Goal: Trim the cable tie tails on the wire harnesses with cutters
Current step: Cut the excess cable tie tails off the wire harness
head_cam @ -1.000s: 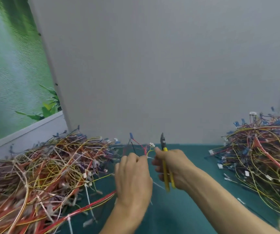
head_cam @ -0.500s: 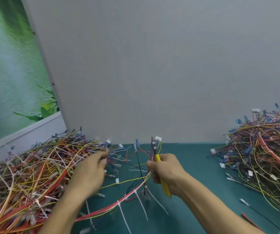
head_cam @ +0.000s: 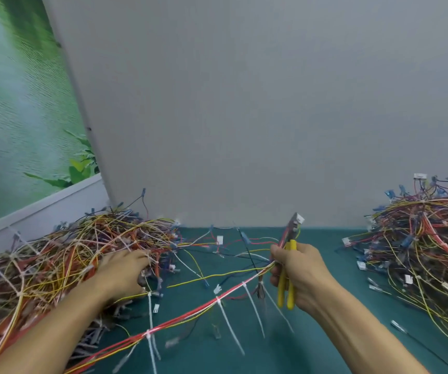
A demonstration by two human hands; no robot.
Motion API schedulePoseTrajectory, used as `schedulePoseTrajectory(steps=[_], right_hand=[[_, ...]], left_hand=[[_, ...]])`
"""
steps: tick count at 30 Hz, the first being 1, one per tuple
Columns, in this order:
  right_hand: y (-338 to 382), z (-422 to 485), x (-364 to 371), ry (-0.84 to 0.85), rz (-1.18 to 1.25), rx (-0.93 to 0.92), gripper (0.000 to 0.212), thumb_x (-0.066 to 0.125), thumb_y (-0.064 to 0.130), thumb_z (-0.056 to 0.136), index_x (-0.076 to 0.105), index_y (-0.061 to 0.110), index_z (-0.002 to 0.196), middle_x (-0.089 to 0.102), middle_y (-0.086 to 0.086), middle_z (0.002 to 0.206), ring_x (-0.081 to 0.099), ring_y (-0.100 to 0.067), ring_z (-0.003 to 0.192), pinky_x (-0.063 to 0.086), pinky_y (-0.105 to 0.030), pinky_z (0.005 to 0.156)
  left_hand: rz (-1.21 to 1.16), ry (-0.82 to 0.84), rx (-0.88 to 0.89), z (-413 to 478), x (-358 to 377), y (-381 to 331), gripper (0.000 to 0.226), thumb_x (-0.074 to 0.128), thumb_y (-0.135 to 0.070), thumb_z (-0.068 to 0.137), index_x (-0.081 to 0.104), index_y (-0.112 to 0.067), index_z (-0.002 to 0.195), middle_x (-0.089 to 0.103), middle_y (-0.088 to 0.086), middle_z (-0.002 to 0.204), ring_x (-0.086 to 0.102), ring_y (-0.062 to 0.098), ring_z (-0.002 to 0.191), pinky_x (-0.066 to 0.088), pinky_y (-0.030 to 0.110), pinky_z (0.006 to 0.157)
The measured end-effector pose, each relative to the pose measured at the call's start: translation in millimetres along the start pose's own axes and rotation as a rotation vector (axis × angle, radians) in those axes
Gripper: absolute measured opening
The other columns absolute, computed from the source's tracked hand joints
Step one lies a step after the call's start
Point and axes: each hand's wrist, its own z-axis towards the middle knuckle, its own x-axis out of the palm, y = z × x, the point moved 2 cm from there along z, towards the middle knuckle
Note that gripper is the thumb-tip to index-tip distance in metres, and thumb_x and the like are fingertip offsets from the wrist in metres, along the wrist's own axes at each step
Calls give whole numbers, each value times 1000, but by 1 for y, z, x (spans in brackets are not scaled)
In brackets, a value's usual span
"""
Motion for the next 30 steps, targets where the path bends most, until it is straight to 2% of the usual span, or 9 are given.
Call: schedulePoseTrajectory(steps=[3, 7, 9, 12, 16, 19, 22, 27, 30], right_hand=[[-1, -7, -1, 142, -126, -26, 20, 56, 3, 95, 52, 1, 76, 45, -6, 52, 42, -13, 42, 37, -26, 44], [-15, -7, 2, 211, -242, 29, 20, 56, 7, 97, 52, 2, 77, 44, -7, 54, 40, -14, 43, 35, -26, 47], [-22, -6, 2, 215, -244, 59, 18, 56, 6, 96, 51, 2, 79, 43, -8, 57, 39, -16, 44, 35, -26, 48], [-28, -4, 2, 222, -257, 84, 14, 56, 6, 96, 52, 3, 83, 45, -10, 59, 42, -16, 45, 38, -26, 48], [-29, 0, 3, 221, -254, 79, 16, 56, 7, 96, 52, 3, 81, 46, -9, 58, 43, -15, 45, 39, -26, 47], [-33, 1, 9, 220, -227, 86, 17, 56, 6, 96, 51, 4, 80, 46, -9, 58, 44, -16, 47, 39, -27, 48], [-38, 2, 18, 217, -169, 111, 17, 56, 4, 96, 51, 3, 80, 48, -8, 56, 44, -15, 44, 39, -26, 46], [-42, 4, 26, 197, -113, 130, 18, 56, 3, 96, 51, 3, 78, 48, -8, 55, 43, -15, 46, 39, -27, 47], [-43, 5, 26, 202, -103, 121, 18, 56, 3, 95, 52, 3, 78, 48, -7, 54, 43, -15, 46, 39, -28, 47]], left_hand=[[5, 9, -32, -10, -17, -19, 60, 65, -52, 79, 48, -29, 133, 46, -4, 142, 45, 21, 129, 36, 42, 107], [31, -376, 29, -10, -55, -57, 19, 61, -32, 85, 65, -23, 101, 66, -1, 104, 63, 22, 97, 51, 34, 74], [2, -467, 175, 2, -59, -77, 24, 60, -25, 87, 63, -29, 111, 63, -2, 113, 58, 22, 107, 48, 36, 86], [33, -317, 320, 21, -45, -96, 36, 61, -31, 90, 56, -36, 125, 58, -7, 127, 49, 20, 121, 31, 42, 105], [-10, -375, 361, 35, -25, -97, 22, 52, -33, 94, 66, -33, 111, 69, -11, 108, 57, 14, 108, 23, 40, 110], [-314, -512, 377, 31, -21, -93, 16, 52, -31, 93, 68, -27, 95, 67, -11, 89, 62, 15, 88, 43, 30, 86], [-604, -491, 315, 30, -17, -90, 10, 55, -25, 93, 64, -27, 91, 58, -16, 75, 56, 1, 69, 37, 10, 59], [-1099, -275, 282, 33, -14, -89, 23, 56, -9, 94, 61, -24, 110, 71, -8, 100, 64, -4, 96, 44, 9, 80], [-1342, -248, 253, 32, -18, -91, 20, 59, -7, 92, 65, -19, 107, 74, -4, 97, 67, -3, 91, 44, 2, 70]])
